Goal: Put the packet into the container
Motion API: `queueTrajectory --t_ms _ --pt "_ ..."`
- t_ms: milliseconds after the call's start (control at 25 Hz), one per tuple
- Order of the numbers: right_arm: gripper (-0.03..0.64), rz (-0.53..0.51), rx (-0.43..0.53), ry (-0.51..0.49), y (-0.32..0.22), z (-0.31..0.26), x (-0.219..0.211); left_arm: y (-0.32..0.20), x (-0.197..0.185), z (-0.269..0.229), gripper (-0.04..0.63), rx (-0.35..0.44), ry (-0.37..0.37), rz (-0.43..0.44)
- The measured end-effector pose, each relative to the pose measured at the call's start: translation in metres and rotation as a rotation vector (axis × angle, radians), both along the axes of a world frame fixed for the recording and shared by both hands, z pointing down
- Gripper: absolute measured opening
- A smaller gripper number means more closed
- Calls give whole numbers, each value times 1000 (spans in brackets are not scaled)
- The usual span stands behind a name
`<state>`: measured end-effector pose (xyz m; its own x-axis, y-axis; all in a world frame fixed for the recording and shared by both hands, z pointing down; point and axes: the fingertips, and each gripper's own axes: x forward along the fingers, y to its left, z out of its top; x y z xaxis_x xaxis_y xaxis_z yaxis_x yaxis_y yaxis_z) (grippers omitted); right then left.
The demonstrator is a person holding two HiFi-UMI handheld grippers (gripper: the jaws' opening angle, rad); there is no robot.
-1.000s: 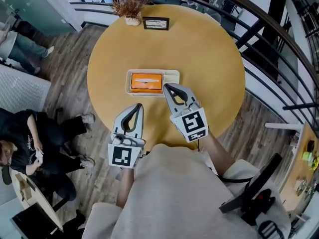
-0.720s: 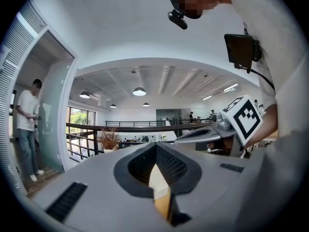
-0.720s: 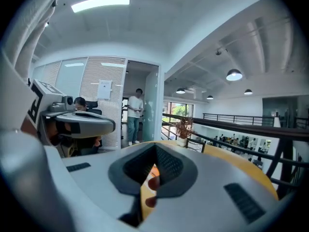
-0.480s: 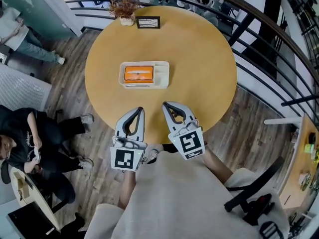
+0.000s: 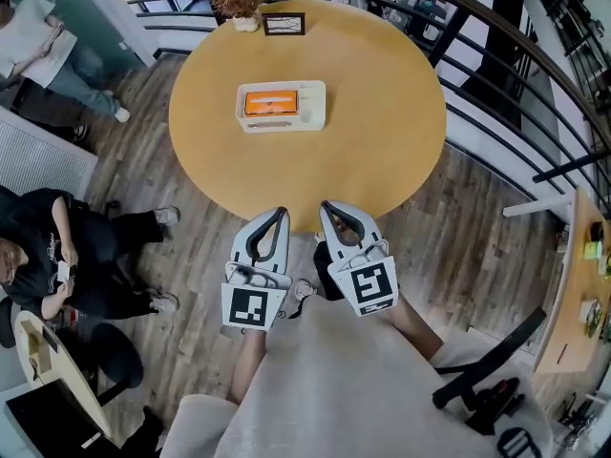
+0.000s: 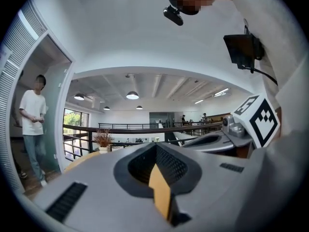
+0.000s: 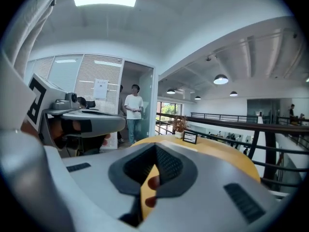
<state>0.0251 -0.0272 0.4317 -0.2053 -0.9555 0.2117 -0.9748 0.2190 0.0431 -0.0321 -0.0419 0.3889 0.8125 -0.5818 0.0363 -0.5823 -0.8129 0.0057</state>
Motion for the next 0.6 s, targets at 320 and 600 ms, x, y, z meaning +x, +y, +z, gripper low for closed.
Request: queueTrajectory --t_ms 320,600 --pt "3 49 -19 -3 25 3 -10 25 -8 10 5 -17 -2 34" --pt "2 55 11 29 30 -5 -8 36 -8 12 5 -26 3 55"
